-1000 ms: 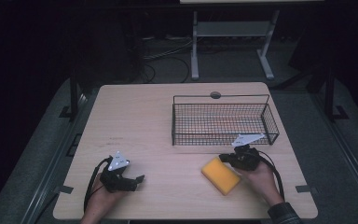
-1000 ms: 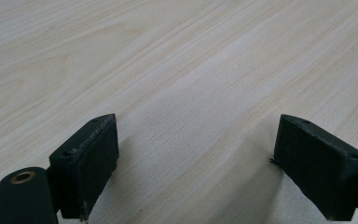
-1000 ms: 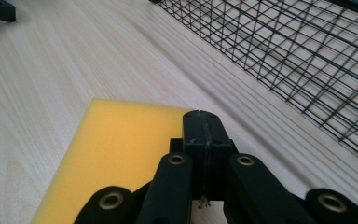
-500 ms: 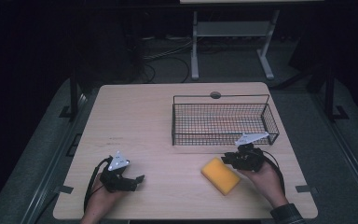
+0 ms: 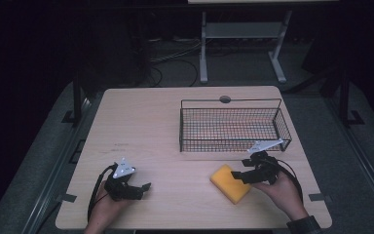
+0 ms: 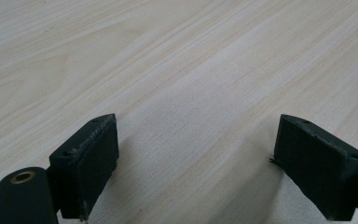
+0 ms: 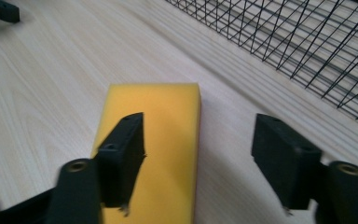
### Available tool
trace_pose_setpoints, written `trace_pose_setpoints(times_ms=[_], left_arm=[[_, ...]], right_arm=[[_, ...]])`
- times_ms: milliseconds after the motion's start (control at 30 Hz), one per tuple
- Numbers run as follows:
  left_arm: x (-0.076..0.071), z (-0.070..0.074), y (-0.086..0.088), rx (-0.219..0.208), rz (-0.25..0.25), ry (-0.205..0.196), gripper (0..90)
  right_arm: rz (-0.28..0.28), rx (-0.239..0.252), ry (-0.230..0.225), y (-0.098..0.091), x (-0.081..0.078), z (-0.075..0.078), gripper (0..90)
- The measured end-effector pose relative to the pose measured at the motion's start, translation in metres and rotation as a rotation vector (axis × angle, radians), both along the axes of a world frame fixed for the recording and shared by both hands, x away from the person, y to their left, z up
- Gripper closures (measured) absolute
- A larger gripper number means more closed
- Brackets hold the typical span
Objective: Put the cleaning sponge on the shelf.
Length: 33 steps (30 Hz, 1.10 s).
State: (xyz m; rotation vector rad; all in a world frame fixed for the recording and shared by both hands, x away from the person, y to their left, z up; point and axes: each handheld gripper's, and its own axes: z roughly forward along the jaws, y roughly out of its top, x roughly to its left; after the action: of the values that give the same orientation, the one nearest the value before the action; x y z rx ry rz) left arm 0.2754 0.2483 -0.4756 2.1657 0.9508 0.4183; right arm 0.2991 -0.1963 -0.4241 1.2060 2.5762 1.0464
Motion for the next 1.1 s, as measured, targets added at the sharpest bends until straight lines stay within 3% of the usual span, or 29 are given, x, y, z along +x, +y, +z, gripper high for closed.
trace_pose_setpoints(times_ms=[300,800,1100], left_arm=[[0.0,0.0,0.0,0.0,0.0,0.0,13.1],[0.0,0.0,0.0,0.0,0.0,0.0,13.1],[0.0,0.0,0.0,0.0,0.0,0.0,13.1]], right_arm=[[0.003,-0.035,0.011,0.01,-0.008,0.003,13.7],[0.033,-0.089,0.047,0.029,-0.015,-0.002,9.1],[0.045,-0.127,0.069,0.039,-0.014,-0.013,9.2]])
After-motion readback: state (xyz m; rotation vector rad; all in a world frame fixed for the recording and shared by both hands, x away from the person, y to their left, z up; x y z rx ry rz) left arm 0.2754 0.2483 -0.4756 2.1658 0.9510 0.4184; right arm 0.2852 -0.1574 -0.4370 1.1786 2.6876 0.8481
